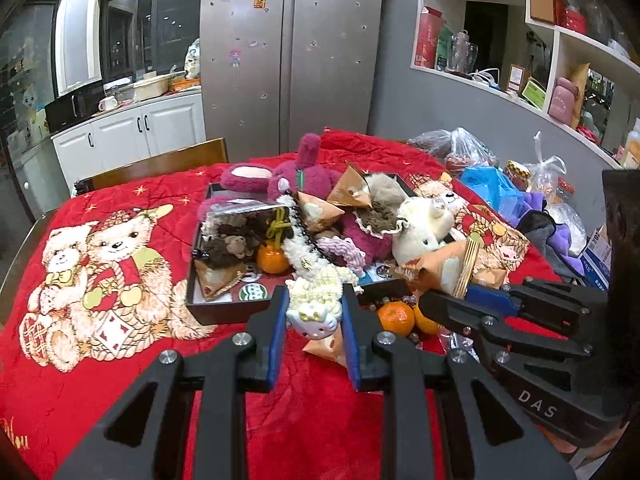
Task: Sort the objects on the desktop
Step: 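Carry the white clip with the left tool while the right tool carries the brown packet to the tray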
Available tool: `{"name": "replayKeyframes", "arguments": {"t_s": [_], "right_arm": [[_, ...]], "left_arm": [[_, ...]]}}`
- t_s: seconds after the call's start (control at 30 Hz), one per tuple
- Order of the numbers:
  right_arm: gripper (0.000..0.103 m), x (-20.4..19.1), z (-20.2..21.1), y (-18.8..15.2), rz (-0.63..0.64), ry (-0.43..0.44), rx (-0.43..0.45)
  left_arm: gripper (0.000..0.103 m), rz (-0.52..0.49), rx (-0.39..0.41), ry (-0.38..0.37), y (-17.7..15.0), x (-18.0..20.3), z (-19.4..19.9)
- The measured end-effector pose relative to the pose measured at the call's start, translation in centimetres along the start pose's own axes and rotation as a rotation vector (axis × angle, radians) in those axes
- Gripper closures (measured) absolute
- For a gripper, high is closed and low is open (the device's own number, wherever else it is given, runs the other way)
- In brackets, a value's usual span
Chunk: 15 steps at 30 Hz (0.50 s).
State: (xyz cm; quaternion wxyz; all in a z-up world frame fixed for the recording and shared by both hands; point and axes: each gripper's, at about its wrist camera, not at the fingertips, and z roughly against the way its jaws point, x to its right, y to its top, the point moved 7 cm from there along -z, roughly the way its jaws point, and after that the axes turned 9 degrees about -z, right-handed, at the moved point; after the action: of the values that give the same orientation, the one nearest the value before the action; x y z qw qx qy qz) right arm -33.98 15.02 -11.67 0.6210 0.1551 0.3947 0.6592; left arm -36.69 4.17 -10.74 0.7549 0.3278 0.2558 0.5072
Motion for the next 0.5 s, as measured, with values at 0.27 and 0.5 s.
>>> {"name": "replayKeyframes", "arguments": {"t_s": [0.27,0.5], "right_arm": [[0.084,-2.3,0.6,1.9,0.051,-0.012,0.009],[0.084,-2.4,0.3,3.9,0.047,-0.021,0.007]], "left_arm": [[0.077,0.001,0.002,0.036,0.5,-1.2,1.0],[0.077,0.038,-0.006,0.029,2.3,-3.0,0.4]]}}
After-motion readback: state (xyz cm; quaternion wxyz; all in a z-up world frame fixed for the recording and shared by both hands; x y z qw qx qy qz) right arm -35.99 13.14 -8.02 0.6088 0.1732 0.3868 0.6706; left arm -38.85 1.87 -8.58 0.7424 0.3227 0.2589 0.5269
